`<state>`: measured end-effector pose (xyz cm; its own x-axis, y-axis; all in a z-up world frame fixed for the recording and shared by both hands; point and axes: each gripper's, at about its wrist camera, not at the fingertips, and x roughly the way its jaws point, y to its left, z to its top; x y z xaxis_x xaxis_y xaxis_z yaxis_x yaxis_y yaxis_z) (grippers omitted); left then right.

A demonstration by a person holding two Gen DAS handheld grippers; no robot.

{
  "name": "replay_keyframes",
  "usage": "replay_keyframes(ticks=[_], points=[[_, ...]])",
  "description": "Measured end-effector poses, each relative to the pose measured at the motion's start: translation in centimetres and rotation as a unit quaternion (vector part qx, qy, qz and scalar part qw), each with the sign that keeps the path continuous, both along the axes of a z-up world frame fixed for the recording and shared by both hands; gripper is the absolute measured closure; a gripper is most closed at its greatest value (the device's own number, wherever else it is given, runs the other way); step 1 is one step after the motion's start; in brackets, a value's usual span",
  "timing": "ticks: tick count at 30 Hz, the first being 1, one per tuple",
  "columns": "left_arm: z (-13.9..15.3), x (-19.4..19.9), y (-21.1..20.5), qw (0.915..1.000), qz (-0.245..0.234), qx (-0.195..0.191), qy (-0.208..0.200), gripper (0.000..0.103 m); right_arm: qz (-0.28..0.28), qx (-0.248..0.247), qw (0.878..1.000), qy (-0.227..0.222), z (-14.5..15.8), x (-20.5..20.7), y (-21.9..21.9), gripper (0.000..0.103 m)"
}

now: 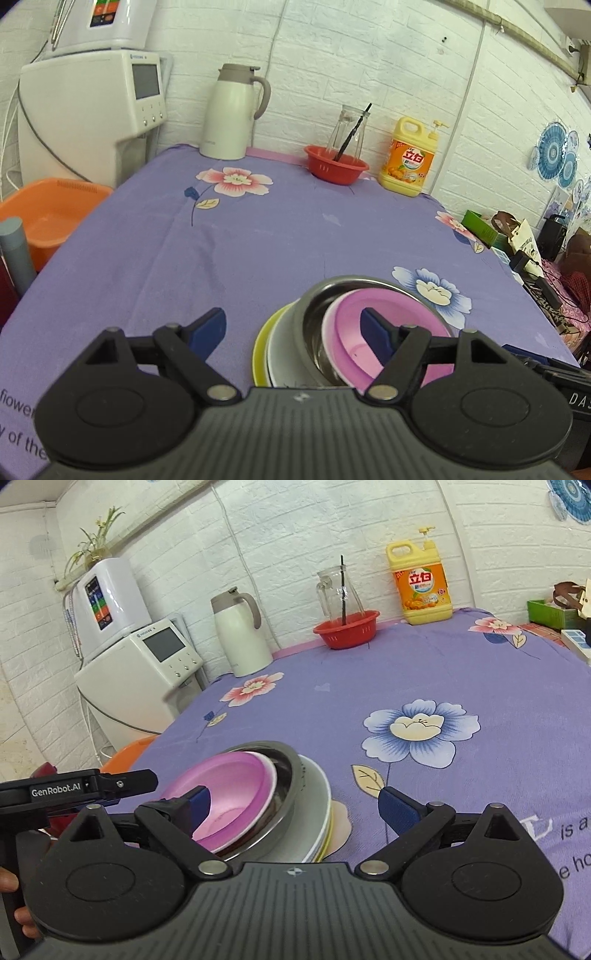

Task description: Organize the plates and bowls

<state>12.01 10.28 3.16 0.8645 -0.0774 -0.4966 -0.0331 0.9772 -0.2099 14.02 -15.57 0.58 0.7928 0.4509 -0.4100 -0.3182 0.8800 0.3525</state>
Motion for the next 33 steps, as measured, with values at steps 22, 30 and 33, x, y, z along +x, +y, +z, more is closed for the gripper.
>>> replay_keyframes(ticks=[22, 30, 33], points=[[-2.0, -12.3, -7.7, 0.9948, -0.033, 0.055, -0.078, 0.028, -0.056, 0.019, 0.996, -0.062, -2.1, -11.4, -2.7, 0.000], [-1.0, -14.3, -11.5, 0.9745, 0.019, 0.184, -0.127, 0.028, -0.095, -0.031, 0.993, -0.062, -2.1, -12.4, -2.8, 0.000], [-1.1, -14.9, -11.9, 0.9743, -0.007, 0.177, -0.139, 0.027, -0.115, -0.034, 0.992, -0.045, -2.1, -12.7, -3.1, 0.000]])
